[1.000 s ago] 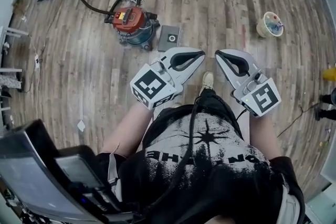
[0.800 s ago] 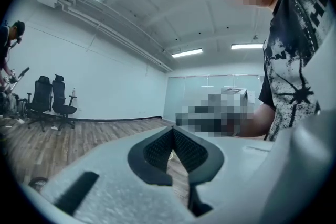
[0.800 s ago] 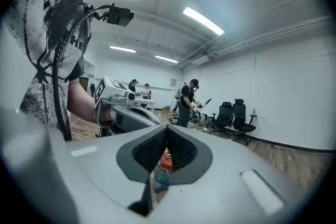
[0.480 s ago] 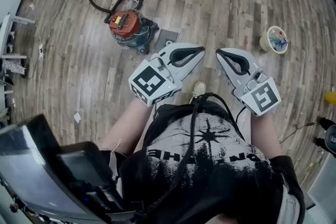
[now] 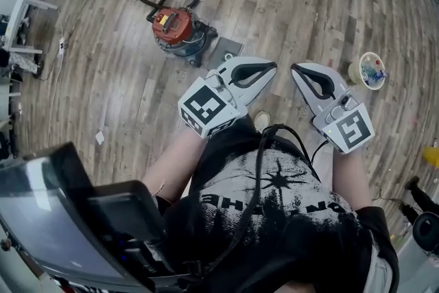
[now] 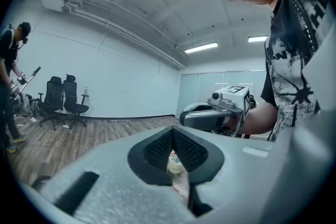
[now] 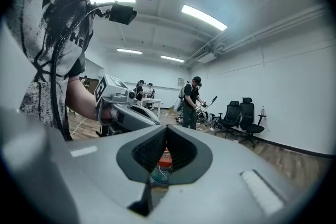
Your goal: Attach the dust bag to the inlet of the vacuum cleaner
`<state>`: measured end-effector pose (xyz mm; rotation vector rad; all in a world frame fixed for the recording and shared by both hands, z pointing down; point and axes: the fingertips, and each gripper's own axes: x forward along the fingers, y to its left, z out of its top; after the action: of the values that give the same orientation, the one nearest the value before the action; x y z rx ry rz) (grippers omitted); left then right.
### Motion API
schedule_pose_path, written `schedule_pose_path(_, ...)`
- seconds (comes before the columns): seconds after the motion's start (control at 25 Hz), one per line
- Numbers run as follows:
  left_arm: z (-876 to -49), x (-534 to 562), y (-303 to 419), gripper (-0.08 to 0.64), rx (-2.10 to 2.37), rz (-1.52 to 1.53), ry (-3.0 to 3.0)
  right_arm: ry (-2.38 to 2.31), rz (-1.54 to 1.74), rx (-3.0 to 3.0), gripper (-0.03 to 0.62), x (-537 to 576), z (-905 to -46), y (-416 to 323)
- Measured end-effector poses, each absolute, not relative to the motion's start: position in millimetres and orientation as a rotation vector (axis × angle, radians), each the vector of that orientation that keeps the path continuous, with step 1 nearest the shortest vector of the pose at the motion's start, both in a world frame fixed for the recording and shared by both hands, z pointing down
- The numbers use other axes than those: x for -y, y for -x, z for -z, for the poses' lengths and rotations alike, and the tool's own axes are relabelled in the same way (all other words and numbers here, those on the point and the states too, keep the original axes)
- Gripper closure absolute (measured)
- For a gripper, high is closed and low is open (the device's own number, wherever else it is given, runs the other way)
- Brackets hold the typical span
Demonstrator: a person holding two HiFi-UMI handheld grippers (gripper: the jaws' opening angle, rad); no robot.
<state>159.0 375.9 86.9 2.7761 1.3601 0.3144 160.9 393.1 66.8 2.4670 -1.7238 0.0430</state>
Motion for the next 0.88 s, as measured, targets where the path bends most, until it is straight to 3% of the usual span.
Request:
schedule_pose_path(0.56, -81, -206, -285, 0.560, -0.914, -0.230, -2.897, -2.151, 0.012, 2.050, 0.584, -223, -48, -289)
schedule_pose_path(0.88, -69, -134, -322, 0.560, -0.729, -0.202, -2.972, -2.010, 0.068, 2.194, 0.584, -151, -43, -328)
